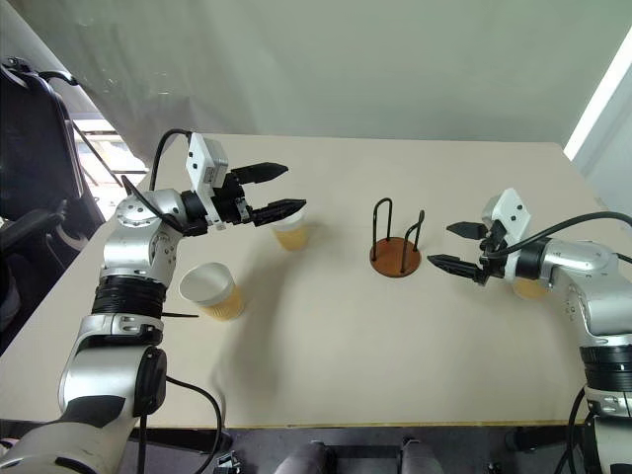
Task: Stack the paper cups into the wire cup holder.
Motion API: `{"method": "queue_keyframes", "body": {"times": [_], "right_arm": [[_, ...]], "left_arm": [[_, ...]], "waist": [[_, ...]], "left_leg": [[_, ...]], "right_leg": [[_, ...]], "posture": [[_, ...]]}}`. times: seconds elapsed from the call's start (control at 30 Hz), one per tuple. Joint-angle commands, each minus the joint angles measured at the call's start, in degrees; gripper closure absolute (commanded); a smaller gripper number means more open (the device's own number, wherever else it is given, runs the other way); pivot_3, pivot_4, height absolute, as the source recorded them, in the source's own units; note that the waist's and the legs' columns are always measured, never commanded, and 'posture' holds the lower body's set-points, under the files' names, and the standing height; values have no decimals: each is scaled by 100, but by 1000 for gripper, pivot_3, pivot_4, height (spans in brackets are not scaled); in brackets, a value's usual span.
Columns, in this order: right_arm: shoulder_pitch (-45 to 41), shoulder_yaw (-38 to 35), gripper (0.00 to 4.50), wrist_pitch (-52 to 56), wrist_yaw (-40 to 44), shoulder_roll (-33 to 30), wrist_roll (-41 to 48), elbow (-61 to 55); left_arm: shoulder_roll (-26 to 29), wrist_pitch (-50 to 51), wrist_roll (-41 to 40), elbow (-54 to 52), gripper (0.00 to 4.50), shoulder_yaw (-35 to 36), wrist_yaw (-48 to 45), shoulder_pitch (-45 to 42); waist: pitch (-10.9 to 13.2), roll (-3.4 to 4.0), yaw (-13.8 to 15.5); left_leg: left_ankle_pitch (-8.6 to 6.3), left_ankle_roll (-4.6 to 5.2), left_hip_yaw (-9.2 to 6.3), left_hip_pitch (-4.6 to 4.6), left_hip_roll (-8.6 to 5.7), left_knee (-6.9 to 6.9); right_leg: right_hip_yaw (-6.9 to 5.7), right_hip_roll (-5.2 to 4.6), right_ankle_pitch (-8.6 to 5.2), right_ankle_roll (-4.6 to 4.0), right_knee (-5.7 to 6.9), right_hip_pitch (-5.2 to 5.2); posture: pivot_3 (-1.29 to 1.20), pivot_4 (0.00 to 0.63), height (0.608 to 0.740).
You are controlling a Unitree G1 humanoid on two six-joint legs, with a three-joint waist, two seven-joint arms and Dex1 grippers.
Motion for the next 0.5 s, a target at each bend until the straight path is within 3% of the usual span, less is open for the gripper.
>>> {"method": "queue_keyframes", "body": {"times": [0.03,0.5], "right_arm": [[-75,-158,699,30,27,-136,77,-237],[74,-165,699,55,-12,-302,6,-257]], "left_arm": [[3,-1,-40,-22,377,68,140,-222],[-63,-453,176,355,377,-62,260,-413]], "waist": [[0,0,0],[0,0,10]], "left_leg": [[0,0,0,0,0,0],[0,0,-1,0,-1,-1]], "right_leg": [[0,0,0,0,0,0],[0,1,0,0,-1,0]], "posture": [[0,150,740],[0,150,740]]}}
